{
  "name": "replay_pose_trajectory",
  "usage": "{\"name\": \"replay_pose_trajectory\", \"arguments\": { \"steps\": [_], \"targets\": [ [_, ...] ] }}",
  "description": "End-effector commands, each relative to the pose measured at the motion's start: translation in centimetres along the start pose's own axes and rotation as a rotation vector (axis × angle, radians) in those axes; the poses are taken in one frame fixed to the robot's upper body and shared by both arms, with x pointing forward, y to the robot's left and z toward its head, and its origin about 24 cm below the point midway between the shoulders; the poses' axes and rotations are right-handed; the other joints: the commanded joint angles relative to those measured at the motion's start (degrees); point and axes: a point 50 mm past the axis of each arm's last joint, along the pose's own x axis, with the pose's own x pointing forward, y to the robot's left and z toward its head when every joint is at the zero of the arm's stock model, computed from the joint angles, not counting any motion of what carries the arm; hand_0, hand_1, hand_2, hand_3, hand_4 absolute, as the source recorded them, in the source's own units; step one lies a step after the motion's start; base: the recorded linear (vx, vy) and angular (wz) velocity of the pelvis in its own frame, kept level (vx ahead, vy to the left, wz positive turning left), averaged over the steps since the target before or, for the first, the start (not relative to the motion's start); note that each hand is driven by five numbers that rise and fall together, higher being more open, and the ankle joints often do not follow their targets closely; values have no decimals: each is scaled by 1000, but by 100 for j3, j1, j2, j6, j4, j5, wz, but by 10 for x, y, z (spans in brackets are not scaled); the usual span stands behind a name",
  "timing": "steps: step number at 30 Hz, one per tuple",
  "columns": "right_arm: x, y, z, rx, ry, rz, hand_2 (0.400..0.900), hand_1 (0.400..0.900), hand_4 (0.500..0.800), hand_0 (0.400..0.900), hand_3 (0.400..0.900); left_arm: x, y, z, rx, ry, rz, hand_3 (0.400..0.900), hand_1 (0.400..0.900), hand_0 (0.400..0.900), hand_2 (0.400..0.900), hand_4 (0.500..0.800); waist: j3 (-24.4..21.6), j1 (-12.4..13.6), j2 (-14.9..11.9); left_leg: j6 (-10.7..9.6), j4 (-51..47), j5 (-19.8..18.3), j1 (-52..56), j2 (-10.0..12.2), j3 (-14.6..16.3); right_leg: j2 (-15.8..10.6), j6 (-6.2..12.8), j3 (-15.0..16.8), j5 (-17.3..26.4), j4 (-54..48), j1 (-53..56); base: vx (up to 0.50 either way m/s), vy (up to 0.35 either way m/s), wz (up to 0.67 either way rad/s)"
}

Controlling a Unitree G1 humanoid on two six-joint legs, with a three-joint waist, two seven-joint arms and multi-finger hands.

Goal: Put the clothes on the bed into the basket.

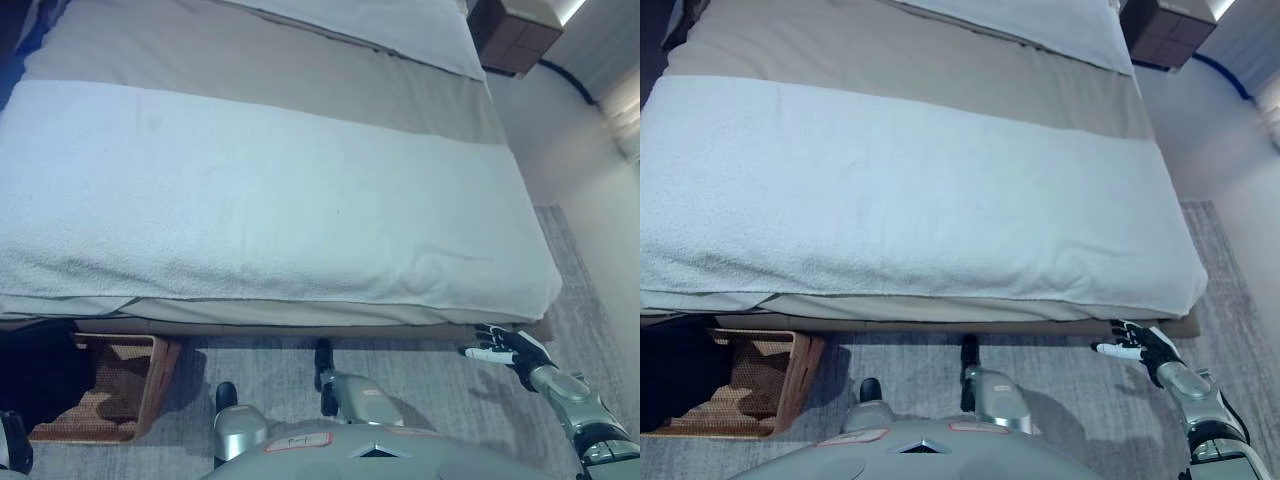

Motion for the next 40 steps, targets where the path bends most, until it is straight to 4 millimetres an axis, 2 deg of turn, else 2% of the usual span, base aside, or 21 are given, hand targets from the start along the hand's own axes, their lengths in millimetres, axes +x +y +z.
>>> {"name": "replay_pose_trajectory", "arguments": {
  "steps": [1,4,5,6,7,19,29,31,34,36,38,40],
  "targets": [
    [-4,-31,17,9,-50,-86,900,900,800,900,900,2,47,17,30,-84,150,400,400,400,400,500,-9,48,83,196,438,-865,390,-132,-220,-389,668,239,311,182,-289,17,18,5],
    [-4,-31,18,3,-52,-79,900,900,800,900,900,2,48,10,26,-59,145,400,400,400,400,500,10,80,66,206,453,-886,422,-145,-234,-390,670,228,301,175,-235,0,0,0],
    [-4,-31,18,2,-51,-76,900,900,800,900,900,2,49,9,21,-54,145,520,520,520,520,572,9,83,63,209,458,-895,428,-149,-236,-384,668,227,297,173,-226,0,0,0],
    [-4,-31,18,0,-51,-75,900,900,800,900,900,2,49,8,13,-49,145,606,606,606,606,624,7,86,63,211,459,-901,439,-150,-235,-380,666,229,294,170,-214,31,19,-4],
    [-4,-31,19,0,-53,-74,900,900,800,900,900,2,48,7,2,-42,140,900,900,900,900,800,9,87,59,214,460,-909,455,-150,-231,-380,668,235,296,161,-203,29,22,-4],
    [-9,-34,10,9,-31,-73,900,900,800,900,900,2,39,4,-8,-45,111,900,900,900,900,800,-39,78,121,223,424,-953,592,-191,-203,-377,663,265,272,127,-125,17,14,-3],
    [-11,-36,7,14,-32,-87,900,900,800,900,900,1,16,26,-78,-132,64,900,900,900,900,800,-64,67,197,219,351,-942,685,-198,-225,-379,661,240,252,94,-73,1,0,0],
    [-11,-35,7,10,-33,-86,900,900,800,900,900,-2,2,43,-108,-202,25,900,900,900,900,800,-76,58,215,219,340,-936,695,-208,-238,-395,661,228,246,93,-52,12,6,6],
    [-11,-33,5,18,-38,-93,900,900,800,900,900,-15,-33,82,-131,-391,-78,900,900,900,900,800,-64,76,237,226,340,-923,681,-225,-283,-422,653,185,234,95,-23,6,-1,12],
    [-12,-31,3,29,-42,-101,900,900,800,900,900,-34,-59,106,-157,-541,-166,900,900,900,900,800,-63,93,251,237,336,-919,672,-241,-333,-440,650,153,233,89,-2,10,-5,11],
    [-11,-29,3,41,-51,-107,900,900,800,900,900,-61,-86,131,-202,-706,-278,900,900,900,900,800,-66,91,257,243,327,-909,665,-253,-371,-464,647,109,227,88,22,11,-6,7],
    [-10,-27,3,48,-55,-116,900,900,800,900,900,-80,-104,141,-240,-784,-356,900,900,900,900,800,-74,82,266,252,321,-909,670,-257,-393,-479,646,84,225,93,36,7,-6,4]
  ]
}}
